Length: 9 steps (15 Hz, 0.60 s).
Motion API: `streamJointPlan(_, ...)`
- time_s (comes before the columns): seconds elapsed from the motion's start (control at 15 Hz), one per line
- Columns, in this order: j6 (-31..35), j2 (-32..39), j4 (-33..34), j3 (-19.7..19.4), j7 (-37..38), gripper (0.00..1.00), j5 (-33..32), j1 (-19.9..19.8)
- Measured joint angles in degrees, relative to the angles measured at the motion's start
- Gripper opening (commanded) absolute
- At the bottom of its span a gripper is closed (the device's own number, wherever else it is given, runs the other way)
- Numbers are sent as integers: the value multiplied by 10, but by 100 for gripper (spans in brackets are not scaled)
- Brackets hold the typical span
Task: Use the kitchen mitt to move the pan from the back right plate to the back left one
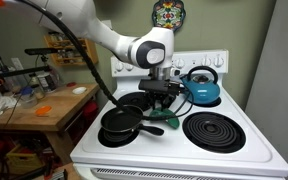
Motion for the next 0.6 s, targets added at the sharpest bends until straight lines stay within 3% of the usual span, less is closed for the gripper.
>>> streamJointPlan(0.33, 0, 4, 11, 1, 0, 100, 0, -1)
streamJointPlan(0.6, 0, -20, 15, 4, 1, 100, -3, 0)
